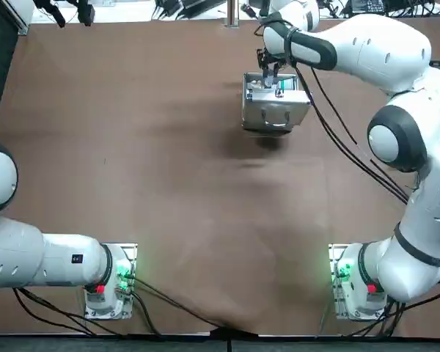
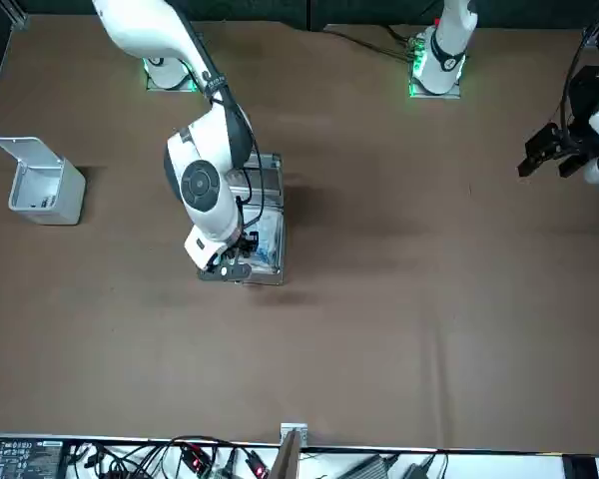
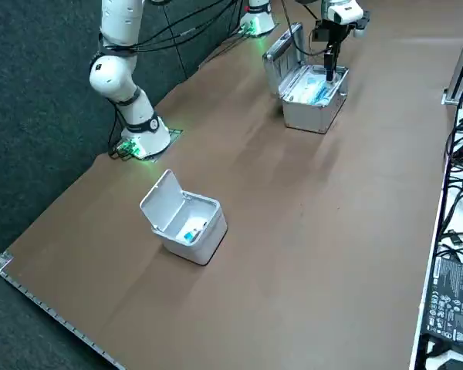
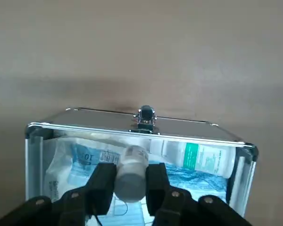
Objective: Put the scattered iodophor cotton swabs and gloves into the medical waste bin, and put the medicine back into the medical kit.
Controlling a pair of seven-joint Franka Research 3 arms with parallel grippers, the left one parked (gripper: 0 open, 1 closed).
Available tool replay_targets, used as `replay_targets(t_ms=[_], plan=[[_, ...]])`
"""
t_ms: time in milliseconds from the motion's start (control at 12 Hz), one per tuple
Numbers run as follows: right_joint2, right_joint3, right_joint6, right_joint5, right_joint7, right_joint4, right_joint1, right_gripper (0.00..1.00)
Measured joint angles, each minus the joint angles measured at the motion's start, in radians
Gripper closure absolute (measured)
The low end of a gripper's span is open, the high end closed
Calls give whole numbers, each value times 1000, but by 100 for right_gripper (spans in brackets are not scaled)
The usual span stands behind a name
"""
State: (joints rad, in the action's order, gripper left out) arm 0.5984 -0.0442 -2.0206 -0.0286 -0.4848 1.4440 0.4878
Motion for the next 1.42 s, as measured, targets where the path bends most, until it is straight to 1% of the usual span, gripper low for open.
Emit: replay_targets(t_ms=[417, 500, 667, 750, 833, 917, 1167, 1417], plan=[[22, 0, -29, 0, -1, 3, 0, 61], [27, 1, -35, 0, -2, 3, 0, 59], [32, 2, -42, 0, -2, 2, 0, 39], [32, 4, -42, 0, -2, 2, 0, 16], [32, 4, -42, 0, -3, 1, 0, 4], [32, 5, -42, 0, -3, -1, 0, 0], [8, 15, -32, 0, -4, -8, -2, 0], [-57, 25, 13, 0, -6, -17, -25, 0]])
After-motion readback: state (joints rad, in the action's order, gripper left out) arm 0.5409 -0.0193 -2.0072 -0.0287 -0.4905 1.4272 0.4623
